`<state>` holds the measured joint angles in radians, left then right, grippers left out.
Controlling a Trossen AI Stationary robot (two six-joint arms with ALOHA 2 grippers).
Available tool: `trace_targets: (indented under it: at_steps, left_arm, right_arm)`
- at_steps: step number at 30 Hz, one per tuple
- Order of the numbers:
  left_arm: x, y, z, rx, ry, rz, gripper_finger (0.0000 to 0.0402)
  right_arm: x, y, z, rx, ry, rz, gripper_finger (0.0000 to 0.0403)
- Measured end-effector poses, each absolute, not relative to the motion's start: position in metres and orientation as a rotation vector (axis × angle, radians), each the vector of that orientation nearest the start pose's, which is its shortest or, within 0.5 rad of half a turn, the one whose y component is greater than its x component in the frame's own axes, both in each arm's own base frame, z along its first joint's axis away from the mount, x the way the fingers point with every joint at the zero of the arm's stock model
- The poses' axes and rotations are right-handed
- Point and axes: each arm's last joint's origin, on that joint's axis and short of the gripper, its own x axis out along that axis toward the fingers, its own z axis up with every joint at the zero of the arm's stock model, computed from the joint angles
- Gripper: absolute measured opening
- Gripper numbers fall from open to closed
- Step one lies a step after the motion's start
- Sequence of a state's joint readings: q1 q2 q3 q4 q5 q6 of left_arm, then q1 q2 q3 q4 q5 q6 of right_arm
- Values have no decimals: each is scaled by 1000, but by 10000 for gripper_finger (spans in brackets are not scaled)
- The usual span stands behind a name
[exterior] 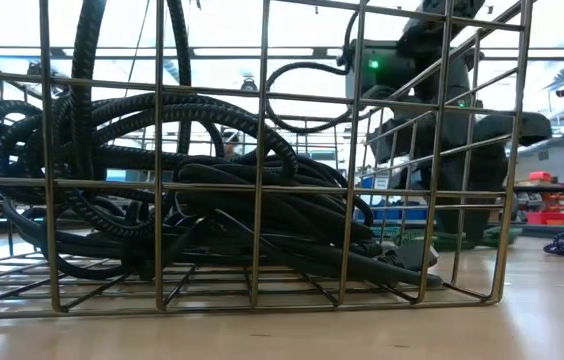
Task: Pick and place USB-C Cables
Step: Put the green charger cable into the wire basket
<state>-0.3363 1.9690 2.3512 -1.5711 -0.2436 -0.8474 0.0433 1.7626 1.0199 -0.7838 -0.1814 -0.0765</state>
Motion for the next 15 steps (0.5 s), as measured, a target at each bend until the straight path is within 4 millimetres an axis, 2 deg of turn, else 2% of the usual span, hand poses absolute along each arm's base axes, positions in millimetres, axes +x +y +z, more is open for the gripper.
trace_targets:
  at_steps: [6, 11, 13, 15]
  left_arm:
    - [345, -113, 405, -417, 1075, 397, 189]
    - [345, -113, 405, -420, 1075, 399, 189]
    - [345, -113, 405, -425, 1074, 403, 189]
    - [345, -113, 405, -432, 1073, 407, 189]
  right_arm:
    - [295, 22, 139, 0, 1511, 260, 153]
    - [293, 21, 135, -40, 1503, 213, 151]
    - [292, 20, 134, -47, 1506, 198, 138]
    - [291, 20, 133, -37, 1510, 184, 109]
